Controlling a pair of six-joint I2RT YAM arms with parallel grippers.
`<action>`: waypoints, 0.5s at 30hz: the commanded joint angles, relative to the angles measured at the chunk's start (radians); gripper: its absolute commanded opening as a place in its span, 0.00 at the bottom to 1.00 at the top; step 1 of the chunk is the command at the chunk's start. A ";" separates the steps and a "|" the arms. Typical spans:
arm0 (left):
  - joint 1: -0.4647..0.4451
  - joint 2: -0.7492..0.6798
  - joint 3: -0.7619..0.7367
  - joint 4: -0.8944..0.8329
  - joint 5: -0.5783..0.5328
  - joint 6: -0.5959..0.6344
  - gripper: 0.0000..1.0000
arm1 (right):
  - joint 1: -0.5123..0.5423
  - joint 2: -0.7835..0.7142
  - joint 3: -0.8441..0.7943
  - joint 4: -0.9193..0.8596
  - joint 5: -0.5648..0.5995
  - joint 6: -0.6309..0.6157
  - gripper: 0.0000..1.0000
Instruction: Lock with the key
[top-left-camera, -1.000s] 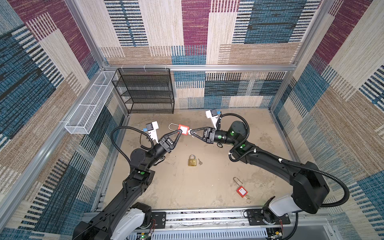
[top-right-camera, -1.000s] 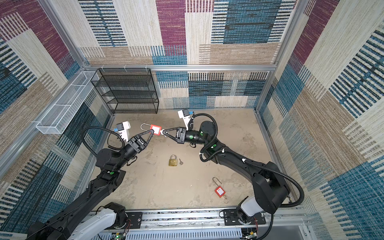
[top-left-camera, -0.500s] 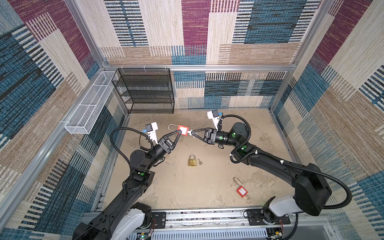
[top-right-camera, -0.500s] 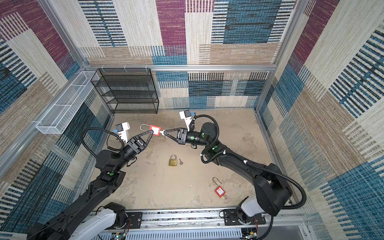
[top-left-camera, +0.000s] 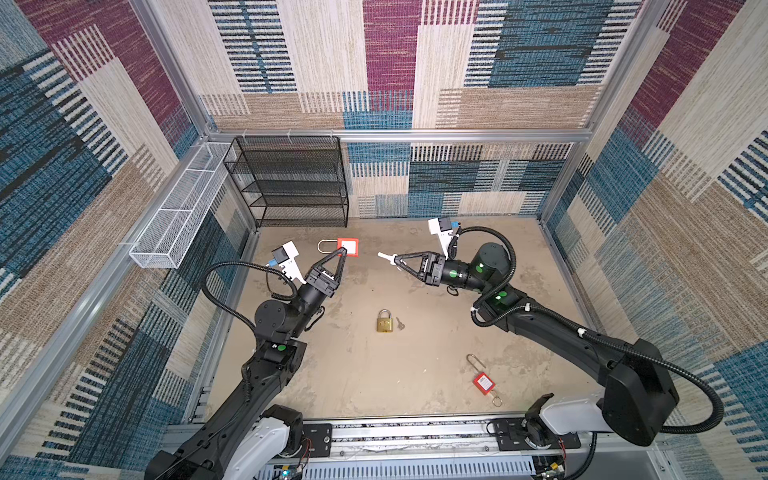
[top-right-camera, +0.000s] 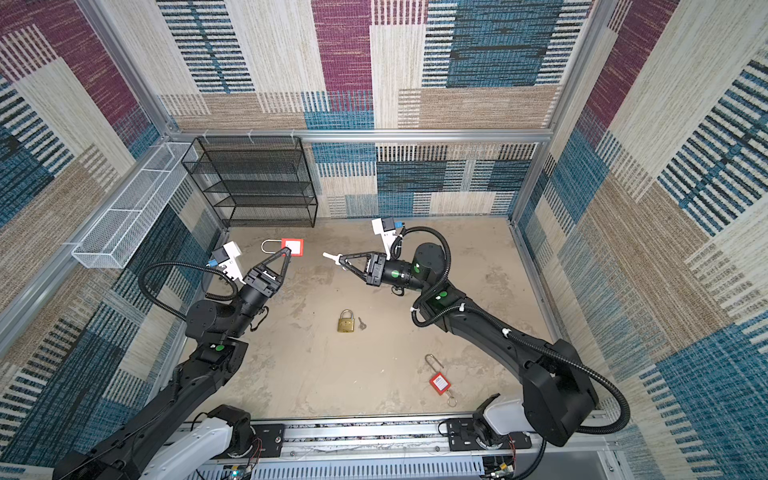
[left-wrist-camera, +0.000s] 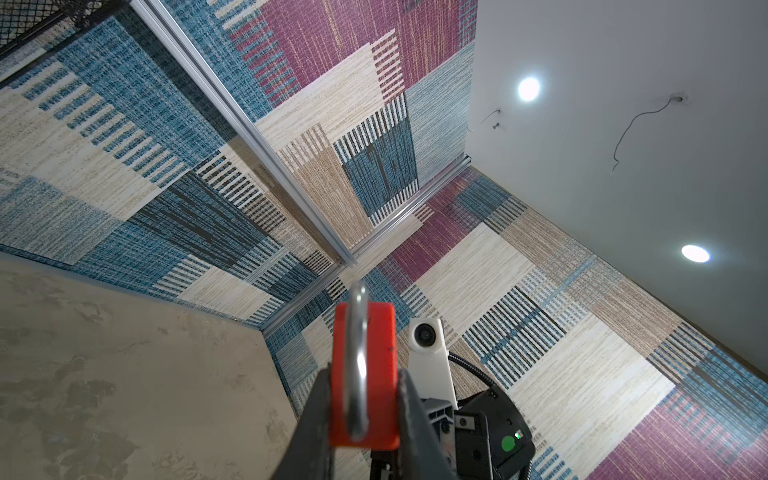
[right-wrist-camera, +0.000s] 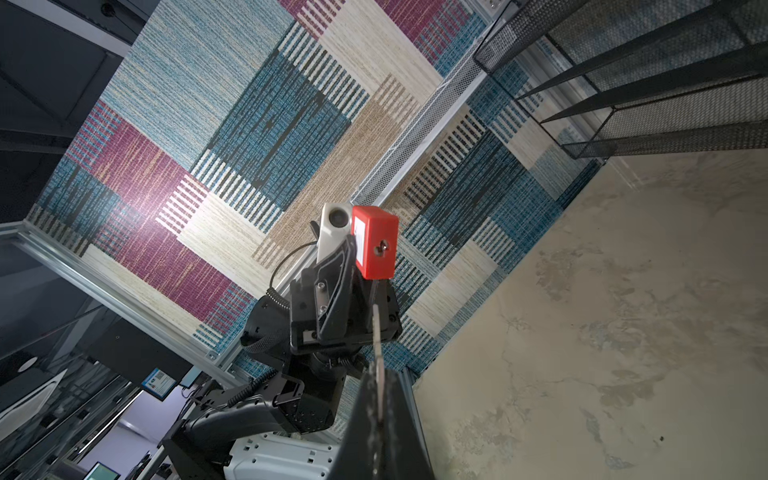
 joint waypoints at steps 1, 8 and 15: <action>-0.001 -0.009 0.023 -0.103 0.029 0.070 0.00 | -0.040 -0.036 -0.012 -0.084 0.061 -0.036 0.00; -0.061 0.136 0.180 -0.733 0.107 0.276 0.00 | -0.126 -0.124 -0.057 -0.237 0.144 -0.120 0.00; -0.220 0.469 0.401 -1.061 0.086 0.452 0.00 | -0.206 -0.174 -0.100 -0.302 0.155 -0.155 0.00</action>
